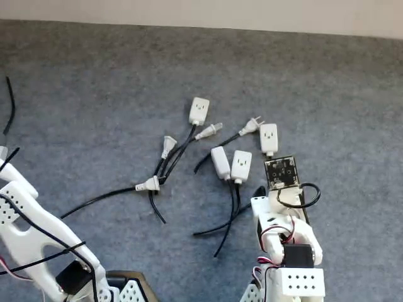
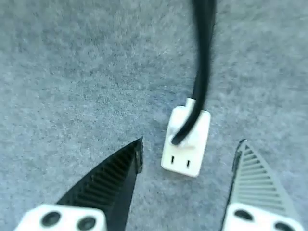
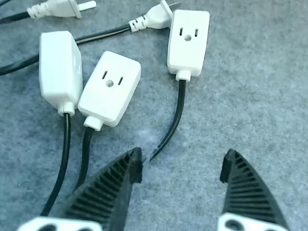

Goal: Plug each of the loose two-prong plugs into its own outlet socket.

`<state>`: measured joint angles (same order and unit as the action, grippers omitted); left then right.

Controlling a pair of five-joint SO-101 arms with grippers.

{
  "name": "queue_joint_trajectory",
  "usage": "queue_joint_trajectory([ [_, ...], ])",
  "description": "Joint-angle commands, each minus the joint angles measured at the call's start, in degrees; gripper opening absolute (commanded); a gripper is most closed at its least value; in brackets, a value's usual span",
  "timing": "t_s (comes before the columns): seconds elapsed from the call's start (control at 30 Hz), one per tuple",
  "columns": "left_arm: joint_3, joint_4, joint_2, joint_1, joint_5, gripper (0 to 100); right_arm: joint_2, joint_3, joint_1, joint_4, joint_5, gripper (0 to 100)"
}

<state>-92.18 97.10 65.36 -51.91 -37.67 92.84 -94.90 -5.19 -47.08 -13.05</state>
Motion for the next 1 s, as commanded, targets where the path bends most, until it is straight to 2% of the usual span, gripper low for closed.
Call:
queue_joint_trajectory([
  [0.0, -3.03, 4.04, -10.24, 4.18, 0.88, 30, 0.84, -1.10, 0.40, 0.92, 0.18, 26.3],
  [0.23, -1.80, 4.57, -23.69, 8.04, 10.46, 20, 0.84, -0.92, 0.40, 0.75, 0.18, 26.3],
  [0.33, 5.05, 4.57, -31.16, 10.33, 11.96, 18, 0.84, -0.92, 0.40, 0.66, 0.18, 26.3],
  [0.43, 19.82, 4.57, -40.31, 14.73, 12.04, 18, 0.84, -0.84, 0.40, 0.57, 0.35, 26.3],
  [0.53, 39.52, 4.48, -50.77, 22.02, 11.78, 18, 0.75, -0.75, 0.40, -1.01, 0.44, 26.3],
  [0.6, 52.97, 4.31, -58.07, 29.67, 11.69, 18, 0.75, 0.84, 0.40, -1.45, 0.44, 26.3],
  [0.7, 69.85, 3.96, -67.30, 44.70, 11.69, 18, 0.75, 1.71, 0.40, -2.68, 0.44, 26.3],
  [0.83, 86.29, -8.97, -73.36, 62.55, 14.33, 18, 0.92, 2.07, 0.84, -4.00, 0.44, 26.3],
  [0.97, 97.63, -26.37, -72.84, 68.70, 21.19, 18, 0.84, 4.88, 5.05, -6.99, 0.53, 26.3],
])
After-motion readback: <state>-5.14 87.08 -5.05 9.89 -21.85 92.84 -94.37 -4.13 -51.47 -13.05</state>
